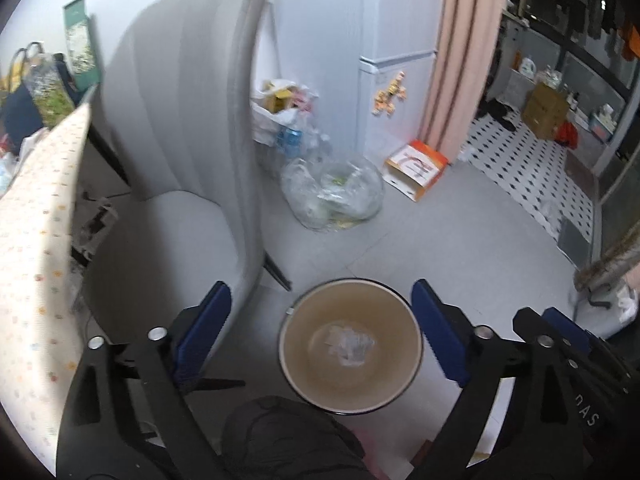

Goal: Collect trash
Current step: 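Move both open tools back over the table trash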

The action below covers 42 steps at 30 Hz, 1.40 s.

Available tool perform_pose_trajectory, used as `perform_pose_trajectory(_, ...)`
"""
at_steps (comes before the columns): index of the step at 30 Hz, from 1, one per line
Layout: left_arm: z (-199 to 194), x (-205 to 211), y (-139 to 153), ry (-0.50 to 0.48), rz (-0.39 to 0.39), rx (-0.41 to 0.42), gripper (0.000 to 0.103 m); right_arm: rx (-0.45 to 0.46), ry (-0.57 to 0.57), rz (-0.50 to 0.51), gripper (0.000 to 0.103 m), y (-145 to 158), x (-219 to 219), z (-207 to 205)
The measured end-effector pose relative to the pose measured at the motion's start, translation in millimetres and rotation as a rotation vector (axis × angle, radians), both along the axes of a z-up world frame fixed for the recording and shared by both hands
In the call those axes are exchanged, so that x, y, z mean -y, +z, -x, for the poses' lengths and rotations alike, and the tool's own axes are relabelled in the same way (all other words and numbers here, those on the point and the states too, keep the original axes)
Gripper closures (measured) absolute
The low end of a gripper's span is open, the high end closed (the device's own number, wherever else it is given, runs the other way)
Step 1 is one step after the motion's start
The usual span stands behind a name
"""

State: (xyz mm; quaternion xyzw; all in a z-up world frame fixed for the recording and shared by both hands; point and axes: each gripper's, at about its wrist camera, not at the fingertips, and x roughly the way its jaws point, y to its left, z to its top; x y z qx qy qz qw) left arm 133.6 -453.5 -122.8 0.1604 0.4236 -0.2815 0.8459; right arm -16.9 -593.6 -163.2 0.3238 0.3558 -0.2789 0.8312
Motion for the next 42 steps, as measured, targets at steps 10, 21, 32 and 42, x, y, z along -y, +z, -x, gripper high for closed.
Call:
perform_pose_trajectory(10,-1.6,-68.9,48.3,0.144,0.061,0.089,0.008,0.06,0.068,0.074,0.024,39.4,-42.1,-7.9)
perform_pose_trajectory(21,7.3,-173.3,96.8,0.286,0.169,0.167,0.006,0.128,0.199,0.169,0.008,95.6,-123.3,-30.8)
perform_pose_trajectory(32,17.6,-267.9,119.2,0.427,0.248,0.208,0.006,0.169,0.325,0.248,0.008,139.2,-198.8,-42.7)
perform_pose_trajectory(42,32.3,-341.1,123.8,0.539,0.286,0.23,0.006,0.192,0.424,0.294,0.008,160.0,-259.5,-49.9)
